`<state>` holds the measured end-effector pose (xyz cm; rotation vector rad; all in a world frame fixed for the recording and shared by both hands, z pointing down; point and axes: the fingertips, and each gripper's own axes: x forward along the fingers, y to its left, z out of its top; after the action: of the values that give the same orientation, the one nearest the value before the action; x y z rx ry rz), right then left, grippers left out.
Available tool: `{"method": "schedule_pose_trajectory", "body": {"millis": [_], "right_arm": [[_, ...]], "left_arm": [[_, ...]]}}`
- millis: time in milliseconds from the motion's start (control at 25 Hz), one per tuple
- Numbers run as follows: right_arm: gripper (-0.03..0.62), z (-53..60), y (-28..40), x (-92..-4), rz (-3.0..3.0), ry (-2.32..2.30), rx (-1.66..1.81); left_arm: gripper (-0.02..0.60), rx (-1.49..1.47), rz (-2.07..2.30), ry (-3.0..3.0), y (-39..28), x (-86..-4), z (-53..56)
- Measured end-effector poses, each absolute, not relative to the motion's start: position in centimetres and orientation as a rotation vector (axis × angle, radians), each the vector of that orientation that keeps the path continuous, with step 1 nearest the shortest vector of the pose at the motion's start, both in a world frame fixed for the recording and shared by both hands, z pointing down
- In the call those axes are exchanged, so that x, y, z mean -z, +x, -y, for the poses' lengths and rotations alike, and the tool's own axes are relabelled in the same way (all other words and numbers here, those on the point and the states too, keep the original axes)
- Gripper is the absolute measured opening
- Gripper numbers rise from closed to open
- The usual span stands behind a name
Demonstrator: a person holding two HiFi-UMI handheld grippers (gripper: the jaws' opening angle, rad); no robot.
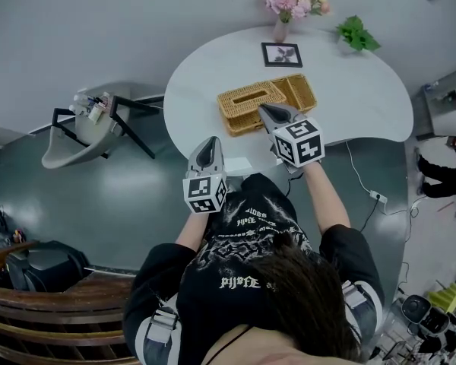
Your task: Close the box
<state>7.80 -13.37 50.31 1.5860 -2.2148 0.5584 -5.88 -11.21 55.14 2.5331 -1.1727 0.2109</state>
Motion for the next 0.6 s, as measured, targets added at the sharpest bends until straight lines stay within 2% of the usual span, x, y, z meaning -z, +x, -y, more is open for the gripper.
{"method": "schedule_pose_trajectory", "body": {"millis": [600], "right_arm": [[0.037,10.9,7.8,-54.9,2.15,1.612,-0.618]], "left_arm": [[0.029,-0.201,1.185,2.55,-6.3,-54.9,10.5]]}}
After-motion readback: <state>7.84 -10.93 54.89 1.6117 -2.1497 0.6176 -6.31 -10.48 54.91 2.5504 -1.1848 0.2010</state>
